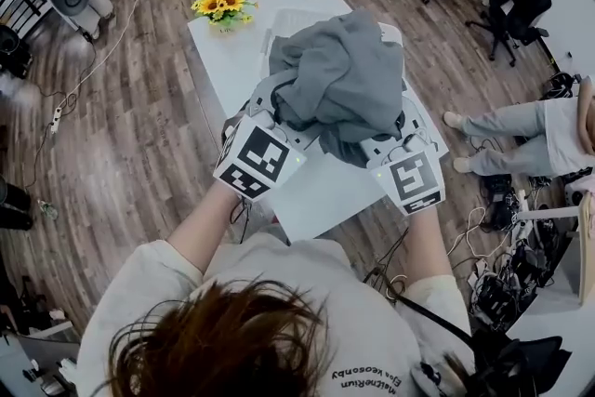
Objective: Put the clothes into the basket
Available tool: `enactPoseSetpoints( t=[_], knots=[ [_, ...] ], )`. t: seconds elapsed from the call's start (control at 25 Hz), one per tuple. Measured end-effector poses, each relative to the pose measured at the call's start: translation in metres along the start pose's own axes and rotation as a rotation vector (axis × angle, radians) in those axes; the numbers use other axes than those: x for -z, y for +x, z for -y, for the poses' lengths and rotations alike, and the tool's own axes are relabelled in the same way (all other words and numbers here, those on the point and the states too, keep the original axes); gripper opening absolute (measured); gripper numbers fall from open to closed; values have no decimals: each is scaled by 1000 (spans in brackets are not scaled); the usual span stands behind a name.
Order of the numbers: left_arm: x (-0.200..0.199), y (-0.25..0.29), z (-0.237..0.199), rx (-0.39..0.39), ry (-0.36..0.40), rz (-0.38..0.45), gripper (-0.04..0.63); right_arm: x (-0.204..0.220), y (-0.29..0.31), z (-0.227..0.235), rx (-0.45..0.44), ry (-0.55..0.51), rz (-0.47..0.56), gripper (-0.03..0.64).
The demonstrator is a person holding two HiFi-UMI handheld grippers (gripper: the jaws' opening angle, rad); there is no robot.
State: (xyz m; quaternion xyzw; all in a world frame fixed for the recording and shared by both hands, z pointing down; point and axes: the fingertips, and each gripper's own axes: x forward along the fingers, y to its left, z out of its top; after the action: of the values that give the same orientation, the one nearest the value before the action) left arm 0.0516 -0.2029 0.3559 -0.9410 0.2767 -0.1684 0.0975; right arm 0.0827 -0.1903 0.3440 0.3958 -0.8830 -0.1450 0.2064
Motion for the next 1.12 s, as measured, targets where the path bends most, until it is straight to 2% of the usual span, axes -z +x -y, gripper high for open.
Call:
enactPoseSetpoints(
  t=[0.36,0.64,0.92,1.12],
  knots=[
    [-70,10,-63,-94,104,114,293,-57,20,65,55,-143,66,181],
    [-108,33,-108,-132,162,143,290,-82,40,118,109,-168,116,181],
    [-98,63,-139,-143,139,116,290,-73,69,149,107,-146,119,181],
    [-59,94,-146,-100,94,39,290,-29,96,152,71,-61,73,181]
  ],
)
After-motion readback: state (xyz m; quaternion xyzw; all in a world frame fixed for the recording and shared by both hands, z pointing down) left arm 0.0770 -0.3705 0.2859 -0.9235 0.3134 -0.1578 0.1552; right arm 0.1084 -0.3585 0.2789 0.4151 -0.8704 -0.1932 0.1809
